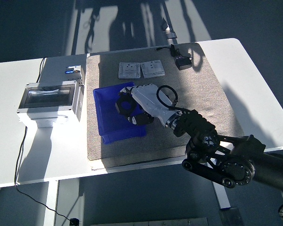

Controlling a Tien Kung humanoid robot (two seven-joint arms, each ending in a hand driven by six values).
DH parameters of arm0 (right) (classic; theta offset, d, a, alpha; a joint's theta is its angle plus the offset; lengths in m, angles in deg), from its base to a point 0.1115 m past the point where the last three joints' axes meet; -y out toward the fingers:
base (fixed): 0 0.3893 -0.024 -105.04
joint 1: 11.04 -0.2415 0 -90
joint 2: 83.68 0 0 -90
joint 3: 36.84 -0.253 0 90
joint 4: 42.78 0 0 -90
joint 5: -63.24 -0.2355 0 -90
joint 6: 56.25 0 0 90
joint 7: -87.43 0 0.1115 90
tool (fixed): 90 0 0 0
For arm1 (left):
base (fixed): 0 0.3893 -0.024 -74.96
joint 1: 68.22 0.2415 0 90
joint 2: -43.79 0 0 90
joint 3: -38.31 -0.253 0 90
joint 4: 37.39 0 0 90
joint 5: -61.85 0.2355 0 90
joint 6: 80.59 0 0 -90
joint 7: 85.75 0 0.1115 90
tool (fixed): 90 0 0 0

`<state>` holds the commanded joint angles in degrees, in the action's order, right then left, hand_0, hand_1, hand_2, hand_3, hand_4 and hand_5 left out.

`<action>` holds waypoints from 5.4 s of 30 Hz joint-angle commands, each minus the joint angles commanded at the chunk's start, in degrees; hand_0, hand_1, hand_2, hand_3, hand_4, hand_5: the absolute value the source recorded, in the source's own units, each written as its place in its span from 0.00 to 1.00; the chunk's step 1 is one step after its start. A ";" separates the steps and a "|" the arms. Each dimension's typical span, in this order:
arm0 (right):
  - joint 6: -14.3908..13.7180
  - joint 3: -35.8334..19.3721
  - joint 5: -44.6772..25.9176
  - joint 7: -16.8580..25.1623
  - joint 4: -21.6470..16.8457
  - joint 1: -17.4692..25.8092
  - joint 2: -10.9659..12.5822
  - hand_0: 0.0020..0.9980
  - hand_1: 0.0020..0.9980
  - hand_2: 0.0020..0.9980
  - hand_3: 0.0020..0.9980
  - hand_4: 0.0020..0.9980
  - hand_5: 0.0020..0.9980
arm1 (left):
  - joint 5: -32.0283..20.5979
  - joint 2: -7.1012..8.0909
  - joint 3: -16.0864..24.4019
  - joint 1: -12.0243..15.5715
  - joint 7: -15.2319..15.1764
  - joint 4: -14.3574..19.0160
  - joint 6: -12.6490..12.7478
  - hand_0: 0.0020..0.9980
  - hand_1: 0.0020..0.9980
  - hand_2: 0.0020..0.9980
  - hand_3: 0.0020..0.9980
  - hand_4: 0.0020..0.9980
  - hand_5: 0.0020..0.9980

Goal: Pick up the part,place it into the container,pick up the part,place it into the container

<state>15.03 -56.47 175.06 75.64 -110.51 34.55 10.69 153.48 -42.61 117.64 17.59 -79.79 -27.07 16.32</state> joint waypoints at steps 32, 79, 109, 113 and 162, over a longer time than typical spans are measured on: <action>1.64 -5.46 1.31 -2.78 3.25 -0.26 -0.81 0.37 0.33 0.97 1.00 0.88 0.27 | 0.43 -0.01 0.05 -0.10 0.16 0.00 -0.07 0.65 0.66 0.63 0.39 0.77 0.96; -6.45 -0.56 -20.68 4.15 29.87 0.24 -4.37 0.68 0.51 0.56 0.65 0.42 0.00 | 0.54 -0.69 -0.37 -0.27 -0.36 0.00 0.19 0.65 0.66 0.63 0.40 0.77 0.94; -10.12 -1.33 -21.78 6.77 27.83 -1.12 -4.18 0.69 0.62 0.68 0.67 0.55 0.06 | 2.49 -0.27 1.39 0.05 -0.27 0.00 -1.27 0.66 0.66 0.63 0.41 0.77 0.94; -7.81 -1.16 -20.34 5.75 28.18 -2.02 -4.37 0.69 0.62 0.68 0.67 0.55 0.06 | 2.01 -0.32 1.30 0.18 -0.51 0.00 -1.15 0.66 0.66 0.63 0.41 0.77 0.94; 3.39 -0.16 -15.01 2.29 29.35 -4.86 -4.37 0.83 0.73 0.80 0.78 0.80 0.26 | 2.19 -0.24 1.65 -0.32 -0.52 0.00 -1.10 0.66 0.67 0.63 0.41 0.78 0.96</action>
<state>18.42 -56.62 160.05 77.92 -81.15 29.69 6.32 155.67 -42.86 119.28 17.26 -80.31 -27.07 15.21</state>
